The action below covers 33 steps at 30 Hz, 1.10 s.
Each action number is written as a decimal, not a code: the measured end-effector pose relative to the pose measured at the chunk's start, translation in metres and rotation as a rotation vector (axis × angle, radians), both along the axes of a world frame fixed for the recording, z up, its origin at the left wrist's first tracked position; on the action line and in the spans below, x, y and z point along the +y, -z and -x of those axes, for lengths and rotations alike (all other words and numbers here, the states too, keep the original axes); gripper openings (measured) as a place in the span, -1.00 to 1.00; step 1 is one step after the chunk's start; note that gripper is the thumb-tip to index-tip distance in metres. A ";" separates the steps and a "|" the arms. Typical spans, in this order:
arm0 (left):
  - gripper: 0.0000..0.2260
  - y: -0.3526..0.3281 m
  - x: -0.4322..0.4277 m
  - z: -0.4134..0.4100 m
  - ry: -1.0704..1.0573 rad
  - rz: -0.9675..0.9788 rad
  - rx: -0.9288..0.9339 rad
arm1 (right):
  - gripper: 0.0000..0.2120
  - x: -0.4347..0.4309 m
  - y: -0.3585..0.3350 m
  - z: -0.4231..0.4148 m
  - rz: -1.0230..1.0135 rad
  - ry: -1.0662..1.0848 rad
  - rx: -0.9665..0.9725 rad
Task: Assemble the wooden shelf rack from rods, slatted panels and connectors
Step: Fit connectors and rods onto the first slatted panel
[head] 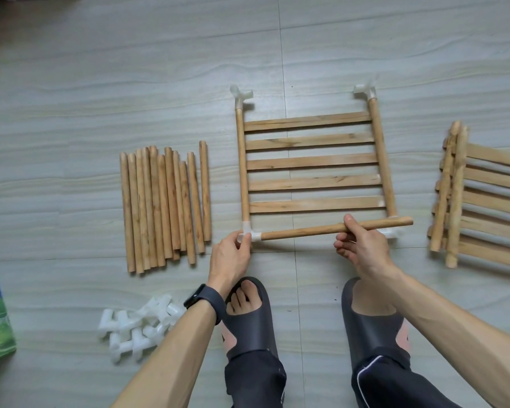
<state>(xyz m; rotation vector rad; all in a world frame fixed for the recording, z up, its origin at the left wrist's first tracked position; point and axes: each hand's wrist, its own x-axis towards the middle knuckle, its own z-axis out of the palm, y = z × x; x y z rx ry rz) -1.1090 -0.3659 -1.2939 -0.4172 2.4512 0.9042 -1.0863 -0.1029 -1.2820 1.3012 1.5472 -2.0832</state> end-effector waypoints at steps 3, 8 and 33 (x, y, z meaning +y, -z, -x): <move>-0.64 0.000 0.000 0.001 0.071 0.043 0.023 | -0.74 -0.002 0.004 -0.003 0.111 0.014 -0.070; -0.61 -0.001 -0.004 0.005 0.157 0.143 0.028 | -0.75 -0.009 0.015 0.003 0.241 0.027 -0.174; -0.60 0.009 0.065 0.057 0.937 0.283 -0.066 | -0.81 0.113 0.023 0.016 -0.504 -0.506 -0.226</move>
